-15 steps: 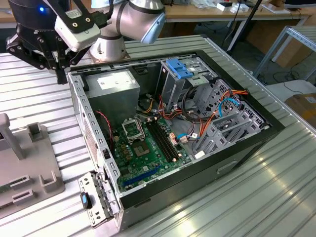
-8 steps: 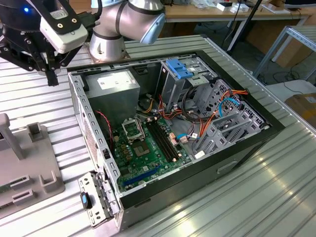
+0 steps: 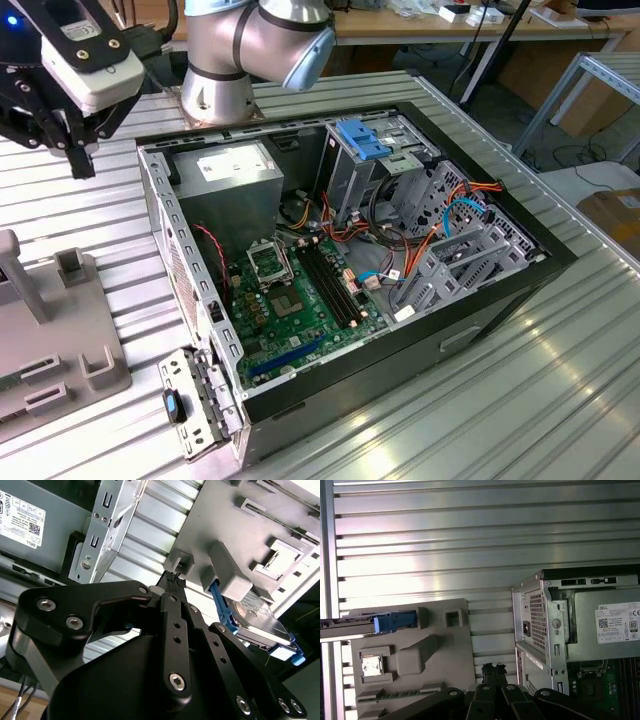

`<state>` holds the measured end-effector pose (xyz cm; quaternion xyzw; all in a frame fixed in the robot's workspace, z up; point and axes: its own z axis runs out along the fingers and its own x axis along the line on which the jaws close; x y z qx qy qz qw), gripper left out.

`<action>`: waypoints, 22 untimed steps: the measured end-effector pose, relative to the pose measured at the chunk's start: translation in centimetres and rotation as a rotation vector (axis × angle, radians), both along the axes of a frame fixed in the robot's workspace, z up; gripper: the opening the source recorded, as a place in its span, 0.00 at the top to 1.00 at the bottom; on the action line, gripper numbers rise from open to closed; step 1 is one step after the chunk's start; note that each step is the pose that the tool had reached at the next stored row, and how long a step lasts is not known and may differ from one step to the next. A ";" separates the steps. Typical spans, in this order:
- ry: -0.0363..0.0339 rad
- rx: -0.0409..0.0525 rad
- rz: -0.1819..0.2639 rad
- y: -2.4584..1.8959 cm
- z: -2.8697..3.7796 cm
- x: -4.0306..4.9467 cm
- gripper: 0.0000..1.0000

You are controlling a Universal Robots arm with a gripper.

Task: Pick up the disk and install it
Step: 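Reach for the disk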

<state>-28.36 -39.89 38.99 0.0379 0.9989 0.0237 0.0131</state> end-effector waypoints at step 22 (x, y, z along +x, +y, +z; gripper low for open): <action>0.0001 0.0000 0.000 0.00 -0.08 -6.31 0.89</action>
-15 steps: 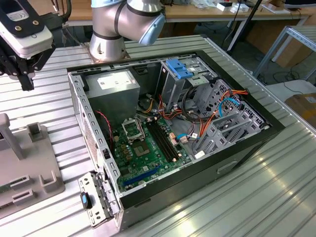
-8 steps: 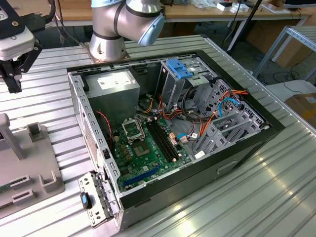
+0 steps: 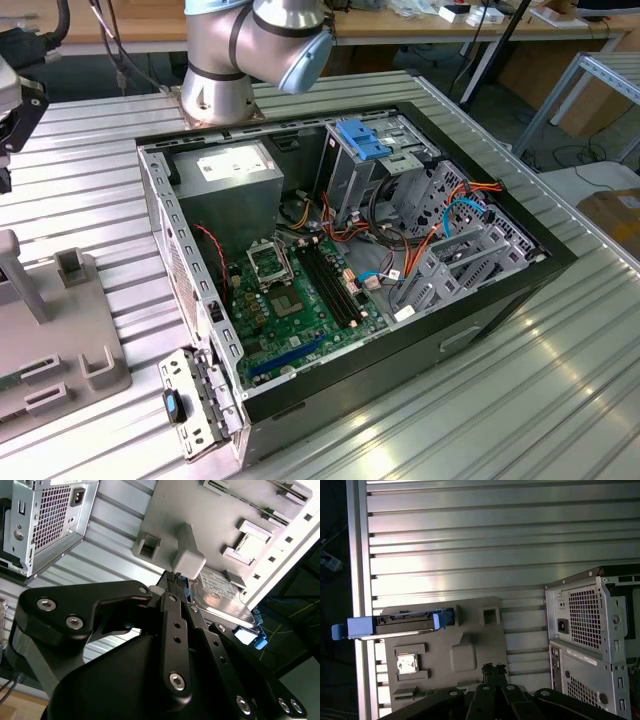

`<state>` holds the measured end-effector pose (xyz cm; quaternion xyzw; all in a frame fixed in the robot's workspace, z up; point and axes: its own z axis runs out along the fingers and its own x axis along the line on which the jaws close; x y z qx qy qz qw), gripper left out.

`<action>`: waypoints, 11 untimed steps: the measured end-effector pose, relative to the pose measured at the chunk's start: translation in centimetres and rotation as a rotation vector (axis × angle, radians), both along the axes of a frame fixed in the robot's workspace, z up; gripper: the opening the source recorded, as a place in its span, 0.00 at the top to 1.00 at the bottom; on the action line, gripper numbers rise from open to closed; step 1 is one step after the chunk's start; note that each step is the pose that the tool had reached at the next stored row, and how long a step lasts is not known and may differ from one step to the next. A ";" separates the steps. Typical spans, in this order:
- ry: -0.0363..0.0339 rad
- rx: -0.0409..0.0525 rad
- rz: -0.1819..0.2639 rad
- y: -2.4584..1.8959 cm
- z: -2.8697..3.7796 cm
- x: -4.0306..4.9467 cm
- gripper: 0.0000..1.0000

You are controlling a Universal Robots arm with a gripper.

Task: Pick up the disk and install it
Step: 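Reach for the disk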

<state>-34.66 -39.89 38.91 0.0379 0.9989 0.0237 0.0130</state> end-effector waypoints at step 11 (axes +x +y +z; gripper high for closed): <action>0.0000 0.0000 0.000 0.00 0.00 -0.23 0.89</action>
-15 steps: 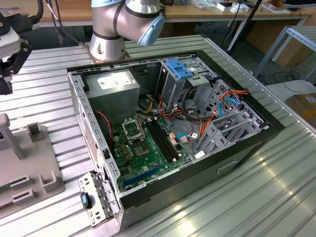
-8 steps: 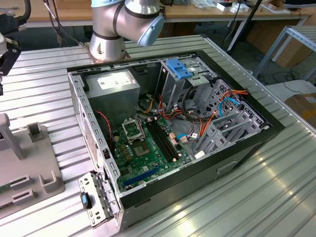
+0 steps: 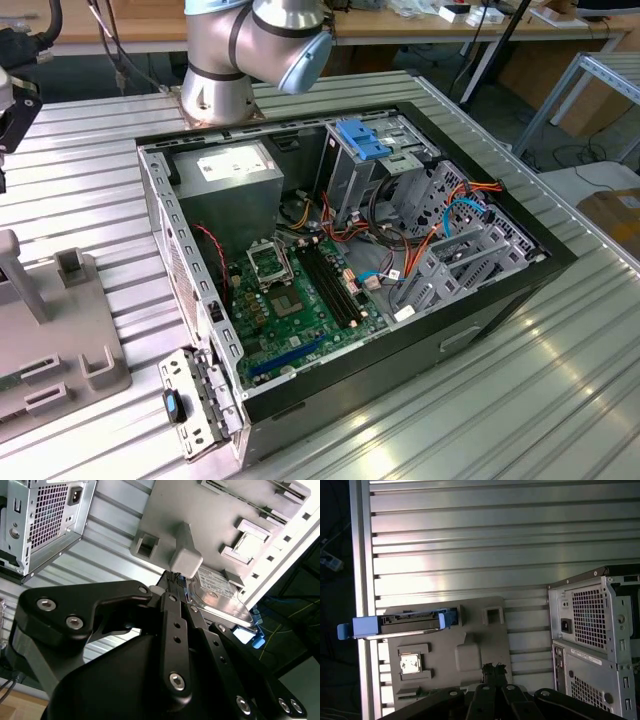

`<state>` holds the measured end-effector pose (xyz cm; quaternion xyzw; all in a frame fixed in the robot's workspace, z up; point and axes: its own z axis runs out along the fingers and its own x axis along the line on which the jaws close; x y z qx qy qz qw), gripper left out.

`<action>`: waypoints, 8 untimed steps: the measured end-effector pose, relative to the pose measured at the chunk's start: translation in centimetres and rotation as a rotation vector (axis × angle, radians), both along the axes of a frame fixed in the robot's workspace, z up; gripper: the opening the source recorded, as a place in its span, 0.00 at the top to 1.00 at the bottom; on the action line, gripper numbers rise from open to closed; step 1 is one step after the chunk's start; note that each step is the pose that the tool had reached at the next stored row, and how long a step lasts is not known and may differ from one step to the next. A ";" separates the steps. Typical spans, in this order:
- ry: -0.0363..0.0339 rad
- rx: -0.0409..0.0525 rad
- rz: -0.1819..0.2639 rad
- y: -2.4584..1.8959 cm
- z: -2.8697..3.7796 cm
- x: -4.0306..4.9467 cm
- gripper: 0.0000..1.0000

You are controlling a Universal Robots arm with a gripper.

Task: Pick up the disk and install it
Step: 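Reach for the disk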

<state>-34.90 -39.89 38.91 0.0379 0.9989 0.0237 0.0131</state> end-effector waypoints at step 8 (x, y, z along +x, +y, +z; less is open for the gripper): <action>0.0001 -0.0001 0.000 0.00 -0.01 -1.33 0.89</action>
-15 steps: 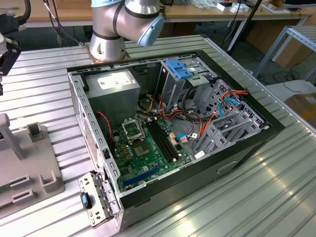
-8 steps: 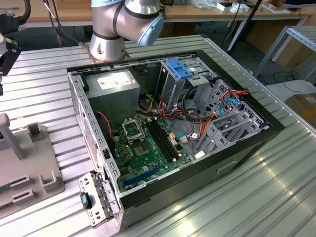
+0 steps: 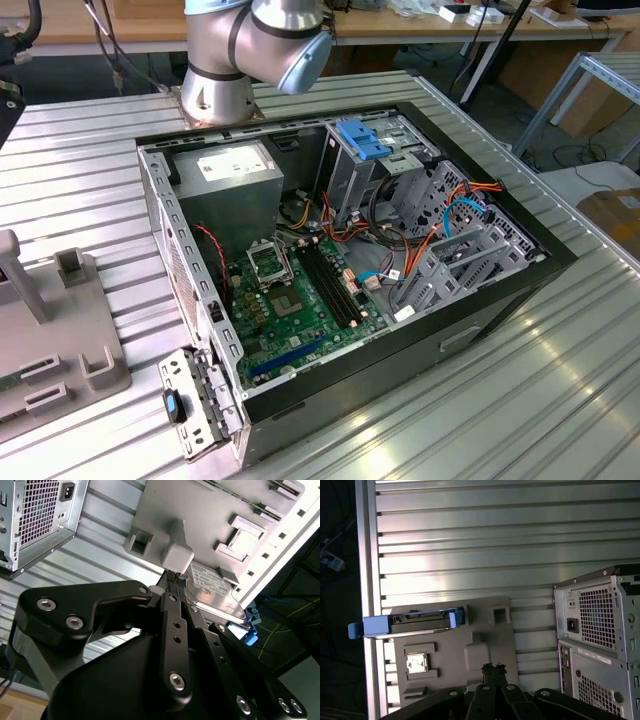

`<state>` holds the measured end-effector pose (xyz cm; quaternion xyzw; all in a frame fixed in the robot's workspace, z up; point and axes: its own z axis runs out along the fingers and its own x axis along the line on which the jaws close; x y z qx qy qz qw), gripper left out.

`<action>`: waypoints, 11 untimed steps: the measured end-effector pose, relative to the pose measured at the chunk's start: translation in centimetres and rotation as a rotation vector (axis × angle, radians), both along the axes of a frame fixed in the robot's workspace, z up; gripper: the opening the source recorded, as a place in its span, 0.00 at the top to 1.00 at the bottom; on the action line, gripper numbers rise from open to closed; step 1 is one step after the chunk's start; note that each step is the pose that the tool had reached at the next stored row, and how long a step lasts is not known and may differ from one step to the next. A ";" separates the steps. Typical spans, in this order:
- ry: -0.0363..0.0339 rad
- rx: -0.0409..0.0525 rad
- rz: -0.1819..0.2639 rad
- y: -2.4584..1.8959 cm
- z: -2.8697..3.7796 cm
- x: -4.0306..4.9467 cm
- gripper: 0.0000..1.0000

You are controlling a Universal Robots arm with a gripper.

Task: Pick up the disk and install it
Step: 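Reach for the disk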

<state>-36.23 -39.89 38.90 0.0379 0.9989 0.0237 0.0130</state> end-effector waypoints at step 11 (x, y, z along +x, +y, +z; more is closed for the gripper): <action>-0.0001 0.0000 0.000 0.00 -0.03 -1.61 0.89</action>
